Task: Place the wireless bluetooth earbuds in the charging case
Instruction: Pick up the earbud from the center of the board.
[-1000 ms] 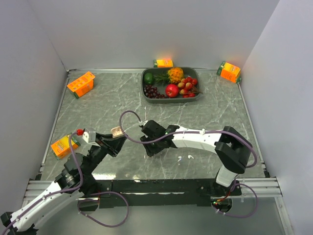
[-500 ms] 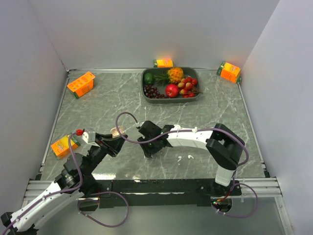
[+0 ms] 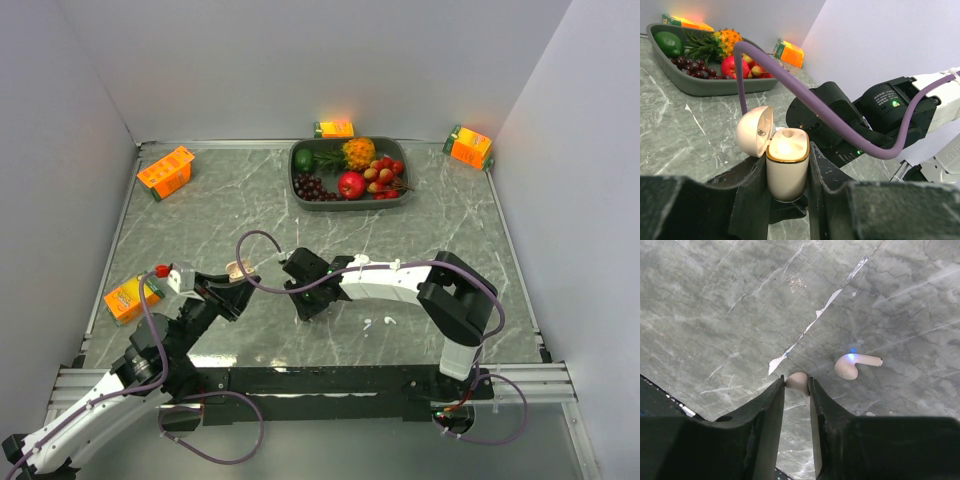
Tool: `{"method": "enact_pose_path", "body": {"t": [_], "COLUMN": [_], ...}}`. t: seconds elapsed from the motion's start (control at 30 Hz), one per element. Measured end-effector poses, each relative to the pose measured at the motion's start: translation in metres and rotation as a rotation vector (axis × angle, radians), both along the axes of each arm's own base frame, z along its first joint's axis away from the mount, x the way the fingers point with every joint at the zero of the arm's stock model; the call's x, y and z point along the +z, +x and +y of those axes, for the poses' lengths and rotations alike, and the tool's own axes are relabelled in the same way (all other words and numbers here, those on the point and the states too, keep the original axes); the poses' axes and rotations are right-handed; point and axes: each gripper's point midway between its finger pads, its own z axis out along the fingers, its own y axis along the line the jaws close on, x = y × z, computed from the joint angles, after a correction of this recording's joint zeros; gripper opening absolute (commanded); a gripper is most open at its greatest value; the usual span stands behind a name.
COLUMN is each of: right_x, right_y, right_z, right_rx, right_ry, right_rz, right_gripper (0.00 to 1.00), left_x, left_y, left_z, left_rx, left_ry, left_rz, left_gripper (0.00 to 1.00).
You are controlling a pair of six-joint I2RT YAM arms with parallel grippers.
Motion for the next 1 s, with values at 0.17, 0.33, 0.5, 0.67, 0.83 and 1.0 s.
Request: {"method": "enact_pose_path", "body": {"t": [0.17, 0.33, 0.5, 0.67, 0.83, 1.0], "right_x": [0.0, 0.004, 0.007, 0.015, 0.015, 0.023], "right_y": [0.0, 0.002, -0.001, 0.002, 0.005, 0.007], "right_z": [0.002, 0.008, 0.001, 0.001, -0.001, -0.025], "right_rx": [-0.004, -0.023, -0.056, -0.067, -0.099, -0.191], "right_ry": [0.01, 0.048, 0.05, 0.065, 0.079, 0.128], "right_rz": [0.003, -0.005, 0.006, -0.009, -0.016, -0.042], "right_gripper": [0.12, 0.0, 0.0, 0.0, 0.0, 0.0], "left_x": [-0.001, -0.001, -0.001, -0.002, -0.002, -0.002], "left_y": [0.0, 0.0, 0.0, 0.0, 0.0, 0.0], "left_z": [0.0, 0.0, 0.0, -0.001, -0.001, -0.001], "left_rx": [0.0, 0.0, 0.0, -0.002, -0.002, -0.003], "left_ry": [0.003, 0.004, 0.004, 0.006, 0.006, 0.006], "left_rz": [0.003, 0.003, 0.003, 0.004, 0.004, 0.004], "left_gripper": [0.01, 0.01, 0.01, 0.01, 0.01, 0.01]}}
